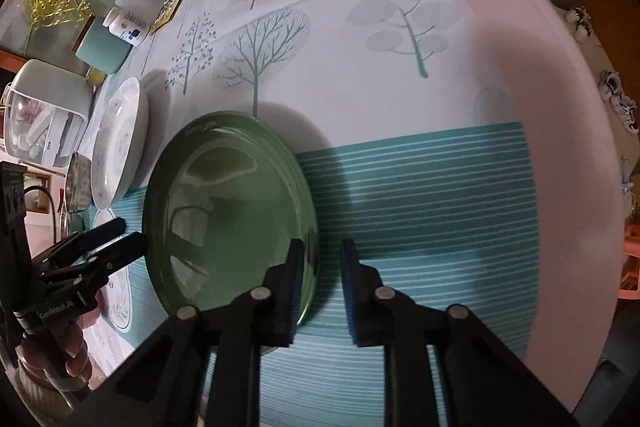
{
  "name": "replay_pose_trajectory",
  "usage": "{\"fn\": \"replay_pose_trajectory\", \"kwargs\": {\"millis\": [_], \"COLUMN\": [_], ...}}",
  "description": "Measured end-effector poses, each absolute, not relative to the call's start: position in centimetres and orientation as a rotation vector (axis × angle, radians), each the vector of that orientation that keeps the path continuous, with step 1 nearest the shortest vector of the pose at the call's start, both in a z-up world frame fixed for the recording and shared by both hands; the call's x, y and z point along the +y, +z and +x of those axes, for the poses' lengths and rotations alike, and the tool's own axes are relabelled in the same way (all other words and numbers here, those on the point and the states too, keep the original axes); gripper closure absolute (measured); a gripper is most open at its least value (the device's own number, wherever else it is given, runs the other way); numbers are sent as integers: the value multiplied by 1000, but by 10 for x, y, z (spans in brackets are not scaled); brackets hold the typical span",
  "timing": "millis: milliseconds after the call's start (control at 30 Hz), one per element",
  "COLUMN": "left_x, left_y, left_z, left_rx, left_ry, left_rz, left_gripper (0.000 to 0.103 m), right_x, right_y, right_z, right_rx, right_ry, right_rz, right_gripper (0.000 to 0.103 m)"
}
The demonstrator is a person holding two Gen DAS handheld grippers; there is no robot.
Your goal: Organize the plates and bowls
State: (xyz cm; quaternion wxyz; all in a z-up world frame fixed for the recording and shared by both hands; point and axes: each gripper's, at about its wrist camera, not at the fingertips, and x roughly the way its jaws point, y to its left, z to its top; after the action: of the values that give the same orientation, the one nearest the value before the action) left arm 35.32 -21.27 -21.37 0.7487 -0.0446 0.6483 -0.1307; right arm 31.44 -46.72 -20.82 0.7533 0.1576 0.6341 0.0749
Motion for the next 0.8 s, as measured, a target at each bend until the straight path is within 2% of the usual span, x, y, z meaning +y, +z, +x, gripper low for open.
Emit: {"fn": "replay_pose_trajectory", "kwargs": {"millis": [100,167,267,533,800], "left_x": [-215,-216,-215,-209,-201], "left_y": [-221,-224,-227,-219,-178], "left_z": [354,353,354,344,311], "left_rx": [1449,1456,1449,1437,1394], "left_ry": [-309,-303,-273,-270,-304], "left_rz": [-124,-122,-100,-125,-81], "left_gripper": [64,80,92,92,92], "right_x": [-466,-465,-463,-463,-457], "right_y": [-211,-210,-210,-201,-174], "right_z": [315,316,316,305,281], "right_rx": [1391,1389,1384,1369,1344], "right_ry": [184,183,180,185,212], "right_rz": [369,368,355,365,388], "right_gripper": [95,95,95,95,95]}}
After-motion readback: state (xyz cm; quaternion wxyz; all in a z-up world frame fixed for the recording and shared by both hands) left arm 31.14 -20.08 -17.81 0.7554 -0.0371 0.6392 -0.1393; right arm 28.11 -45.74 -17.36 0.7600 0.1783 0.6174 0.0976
